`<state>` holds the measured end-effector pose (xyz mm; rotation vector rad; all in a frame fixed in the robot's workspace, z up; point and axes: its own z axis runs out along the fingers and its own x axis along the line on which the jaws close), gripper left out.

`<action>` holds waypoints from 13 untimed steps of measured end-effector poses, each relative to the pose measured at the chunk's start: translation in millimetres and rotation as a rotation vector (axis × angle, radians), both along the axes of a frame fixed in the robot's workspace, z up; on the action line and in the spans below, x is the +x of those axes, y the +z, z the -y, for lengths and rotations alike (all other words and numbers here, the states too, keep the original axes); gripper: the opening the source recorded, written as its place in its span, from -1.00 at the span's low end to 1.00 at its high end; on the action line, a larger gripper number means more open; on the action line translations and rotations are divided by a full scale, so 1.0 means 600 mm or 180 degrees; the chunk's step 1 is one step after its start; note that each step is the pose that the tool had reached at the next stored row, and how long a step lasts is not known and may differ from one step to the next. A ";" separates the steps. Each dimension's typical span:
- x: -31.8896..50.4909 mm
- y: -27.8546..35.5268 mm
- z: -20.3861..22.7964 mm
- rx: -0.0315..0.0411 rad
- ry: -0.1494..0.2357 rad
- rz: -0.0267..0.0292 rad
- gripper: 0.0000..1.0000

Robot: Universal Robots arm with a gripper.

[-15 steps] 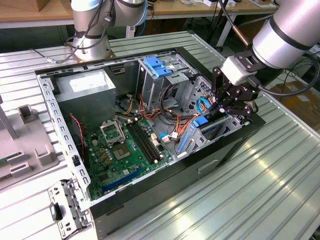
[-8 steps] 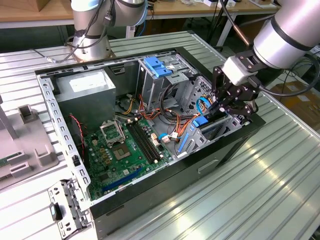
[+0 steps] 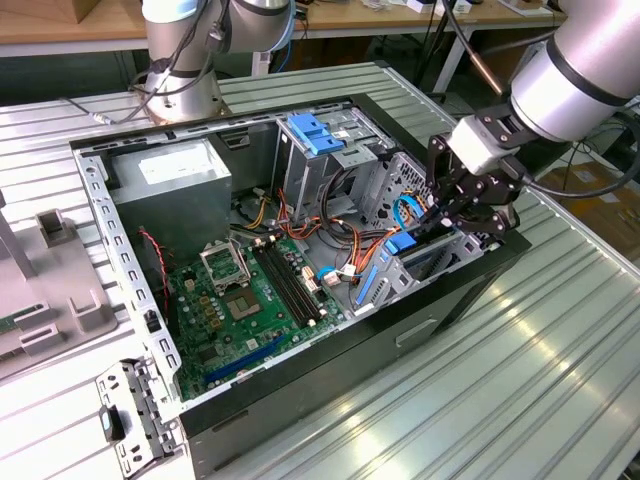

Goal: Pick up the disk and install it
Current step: 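Insert the second disk wire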

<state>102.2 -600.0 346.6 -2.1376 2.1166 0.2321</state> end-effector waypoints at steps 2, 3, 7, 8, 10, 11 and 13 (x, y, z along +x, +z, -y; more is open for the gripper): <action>0.000 0.000 -0.0021 0.0000 0.0000 0.0000 -0.68; 0.000 -0.001 -0.0021 0.0000 0.0000 0.0000 -0.68; 0.000 -0.005 -0.0021 0.0000 0.0000 0.0000 -0.68; 0.000 -0.007 -0.0021 0.0000 0.0000 0.0000 -0.68; 0.000 -0.008 -0.0020 0.0000 0.0000 0.0000 -0.68; 0.000 -0.008 -0.0021 0.0000 0.0000 0.0000 -0.68; 0.000 -0.008 -0.0020 0.0000 0.0000 0.0000 -0.68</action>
